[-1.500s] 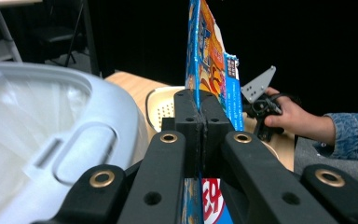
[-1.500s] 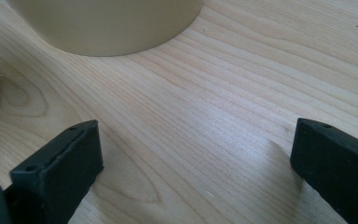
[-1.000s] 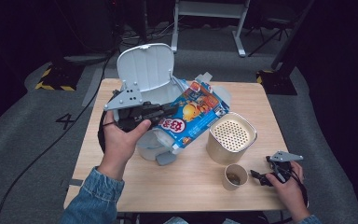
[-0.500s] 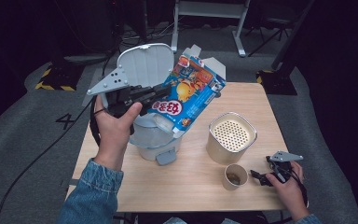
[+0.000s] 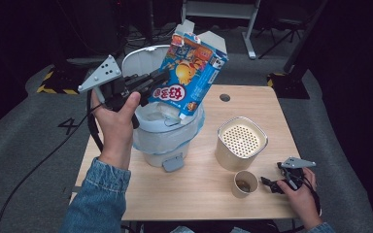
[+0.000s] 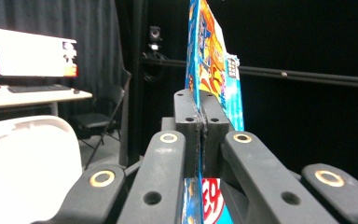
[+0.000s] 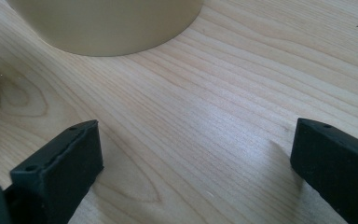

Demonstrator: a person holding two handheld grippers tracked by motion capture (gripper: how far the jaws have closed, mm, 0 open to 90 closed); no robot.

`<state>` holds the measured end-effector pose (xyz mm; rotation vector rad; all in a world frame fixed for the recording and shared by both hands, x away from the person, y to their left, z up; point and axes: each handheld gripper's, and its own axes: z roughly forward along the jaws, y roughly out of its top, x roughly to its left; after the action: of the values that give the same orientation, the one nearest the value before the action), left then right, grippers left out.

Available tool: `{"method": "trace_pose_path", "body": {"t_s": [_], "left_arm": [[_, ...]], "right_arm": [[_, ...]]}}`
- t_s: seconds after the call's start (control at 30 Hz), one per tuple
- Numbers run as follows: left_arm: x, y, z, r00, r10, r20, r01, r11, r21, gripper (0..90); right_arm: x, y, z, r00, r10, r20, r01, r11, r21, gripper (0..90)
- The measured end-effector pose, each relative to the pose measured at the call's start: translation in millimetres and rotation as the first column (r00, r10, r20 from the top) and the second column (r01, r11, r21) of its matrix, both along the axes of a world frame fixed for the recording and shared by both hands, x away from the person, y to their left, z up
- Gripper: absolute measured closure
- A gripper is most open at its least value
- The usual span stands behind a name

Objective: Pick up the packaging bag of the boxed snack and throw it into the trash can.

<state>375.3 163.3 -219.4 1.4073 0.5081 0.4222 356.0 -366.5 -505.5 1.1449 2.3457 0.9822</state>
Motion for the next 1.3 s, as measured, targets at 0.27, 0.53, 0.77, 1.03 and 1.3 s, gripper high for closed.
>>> {"method": "trace_pose_path", "body": {"t_s": [0.27, 0.53, 0.77, 1.03, 1.3], "left_arm": [[7.3, 4.0, -2.1, 0.9967, 0.078, 0.02, -0.077, 0.9963, -0.036, 88.5], [18.7, 5.0, -12.3, 0.9887, 0.15, 0.001, -0.149, 0.9871, -0.058, 88.4], [28.2, 3.6, -21.0, 0.9831, 0.181, -0.022, -0.182, 0.9831, -0.021, 88.1], [36.6, 5.6, -30.6, 0.9682, 0.244, -0.057, -0.242, 0.9696, 0.039, 88.1], [39.6, 3.0, -35.7, 0.9584, 0.275, -0.076, -0.268, 0.9592, 0.09, 88.0]], "right_arm": [[0.0, 0.0, 0.0, 1.0, 0.0, 0.0, 0.0, 1.0, 0.0, 2.2], [0.0, 0.0, 0.0, 1.0, 0.0, 0.0, 0.0, 1.0, 0.0, 2.2], [0.0, 0.0, 0.0, 1.0, 0.0, 0.0, 0.0, 1.0, 0.0, 2.2], [-0.1, 0.0, 0.0, 1.0, 0.0, 0.0, 0.0, 1.0, 0.0, 2.2], [0.0, 0.0, 0.0, 1.0, 0.0, 0.0, 0.0, 1.0, 0.0, 2.2]]}}
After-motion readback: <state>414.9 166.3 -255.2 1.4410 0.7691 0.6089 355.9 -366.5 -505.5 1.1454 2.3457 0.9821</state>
